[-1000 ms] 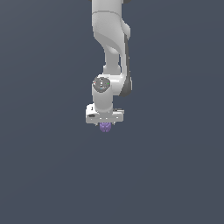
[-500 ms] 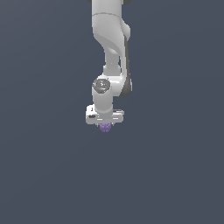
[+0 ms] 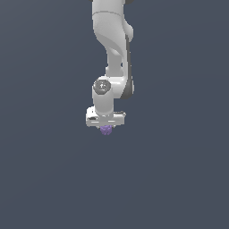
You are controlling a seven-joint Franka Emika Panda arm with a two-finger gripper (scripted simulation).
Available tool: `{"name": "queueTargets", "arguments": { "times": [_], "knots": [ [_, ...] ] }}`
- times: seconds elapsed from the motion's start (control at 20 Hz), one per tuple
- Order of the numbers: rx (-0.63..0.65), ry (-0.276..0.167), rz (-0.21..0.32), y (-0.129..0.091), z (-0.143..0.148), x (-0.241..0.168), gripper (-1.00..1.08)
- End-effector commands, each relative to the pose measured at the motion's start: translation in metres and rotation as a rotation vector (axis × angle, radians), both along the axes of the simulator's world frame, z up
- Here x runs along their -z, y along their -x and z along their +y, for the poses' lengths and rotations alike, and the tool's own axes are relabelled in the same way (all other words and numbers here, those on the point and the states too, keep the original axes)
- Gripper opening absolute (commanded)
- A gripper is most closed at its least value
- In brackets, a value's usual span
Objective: Pick up the object and move it to a goal position.
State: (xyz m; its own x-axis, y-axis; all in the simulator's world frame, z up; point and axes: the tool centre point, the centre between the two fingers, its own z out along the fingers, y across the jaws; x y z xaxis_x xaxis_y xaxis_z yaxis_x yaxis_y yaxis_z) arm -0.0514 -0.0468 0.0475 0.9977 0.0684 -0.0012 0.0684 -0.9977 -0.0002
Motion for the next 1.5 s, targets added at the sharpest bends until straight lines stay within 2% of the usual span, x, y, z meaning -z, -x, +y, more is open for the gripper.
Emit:
{"name": "queueTargets", "arguments": {
  "times": [0.0,0.3,0.9,1.15,1.45],
  "knots": [
    [0.001,0.000,-0.001,-0.003,-0.009,-0.007,-1.00],
    [0.001,0.000,-0.001,-0.013,-0.046,-0.037,-1.00],
    [0.000,0.000,-0.001,-0.044,-0.142,-0.114,-1.00],
    [0.000,0.000,-0.001,-0.053,-0.165,-0.132,-1.00],
    [0.000,0.000,-0.001,-0.058,-0.178,-0.141,-1.00]
  ]
}}
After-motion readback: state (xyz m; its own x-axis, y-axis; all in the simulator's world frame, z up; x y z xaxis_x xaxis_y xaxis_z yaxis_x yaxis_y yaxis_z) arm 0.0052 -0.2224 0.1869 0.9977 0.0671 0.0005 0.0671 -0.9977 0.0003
